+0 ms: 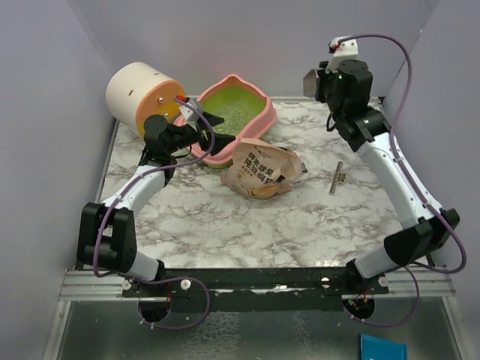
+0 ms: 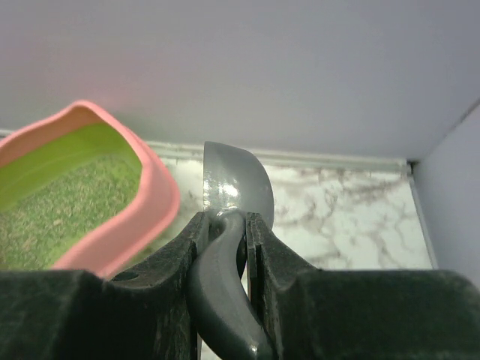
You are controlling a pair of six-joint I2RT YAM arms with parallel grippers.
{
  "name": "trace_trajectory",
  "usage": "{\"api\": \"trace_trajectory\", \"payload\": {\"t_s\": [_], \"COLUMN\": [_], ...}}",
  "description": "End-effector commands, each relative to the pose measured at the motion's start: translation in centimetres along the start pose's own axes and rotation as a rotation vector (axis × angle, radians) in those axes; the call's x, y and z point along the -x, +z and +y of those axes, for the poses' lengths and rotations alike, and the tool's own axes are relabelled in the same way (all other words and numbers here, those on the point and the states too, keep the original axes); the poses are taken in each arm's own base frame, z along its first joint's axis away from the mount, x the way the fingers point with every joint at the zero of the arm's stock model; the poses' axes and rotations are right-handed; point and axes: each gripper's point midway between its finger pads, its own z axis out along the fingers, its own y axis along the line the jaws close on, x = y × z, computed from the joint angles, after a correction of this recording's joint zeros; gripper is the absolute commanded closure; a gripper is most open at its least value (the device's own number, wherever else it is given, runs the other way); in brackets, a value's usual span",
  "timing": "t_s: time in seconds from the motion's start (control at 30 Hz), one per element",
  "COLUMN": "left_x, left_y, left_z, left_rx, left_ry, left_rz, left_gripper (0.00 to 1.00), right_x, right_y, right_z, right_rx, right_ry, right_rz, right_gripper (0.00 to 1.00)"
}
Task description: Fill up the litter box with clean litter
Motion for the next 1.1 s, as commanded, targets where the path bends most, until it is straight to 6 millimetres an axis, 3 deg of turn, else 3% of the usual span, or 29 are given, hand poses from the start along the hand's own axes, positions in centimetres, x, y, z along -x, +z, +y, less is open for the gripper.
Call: {"api": "trace_trajectory", "payload": {"t_s": [0.0,0.17,0.33,0.57,0.73,0.83,0.87,0.9,1.07], "left_x": [-0.1,-1.1,-3.0,-4.2,-2.8,-2.1,-2.4,-2.4,-2.0], "left_y": [-0.3,-0.1,1.4,3.4,3.0,2.9,3.2,3.3,3.2], "left_z": [-4.1,-5.5,-6.2,-5.5,-6.6,-7.1,-6.9,-6.8,-6.9], "left_rx": [-0.274,-0.373,-0.401,-0.408,-0.476,-0.543,-0.547,-0.548,-0.531], "left_ry": [0.012,-0.027,-0.085,-0.204,-0.299,-0.366,-0.387,-0.394,-0.369], "left_rz": [0.015,0.040,0.066,0.042,-0.064,-0.100,-0.094,-0.092,-0.095], "left_gripper": [0.23,0.26,0.27,0.33,0.55,0.76,0.91,0.99,1.00], "right_x": [-4.0,-7.7,-9.7,-11.9,-13.1,-13.1,-13.0,-13.0,-13.1], "right_y": [-4.7,-8.8,-12.0,-14.0,-14.0,-14.2,-14.3,-14.3,-14.0], "right_z": [-2.4,-2.1,-1.3,-0.4,0.7,0.9,1.1,1.3,3.0], "right_rx": [-0.044,0.013,0.096,0.164,0.216,0.228,0.239,0.252,0.335], "right_ry": [0.113,0.150,0.185,0.201,0.216,0.221,0.223,0.226,0.256], "right_rz": [0.161,0.256,0.308,0.337,0.364,0.355,0.352,0.352,0.351], "right_gripper": [0.99,0.99,0.99,0.99,0.99,0.99,0.99,0.99,0.99]}}
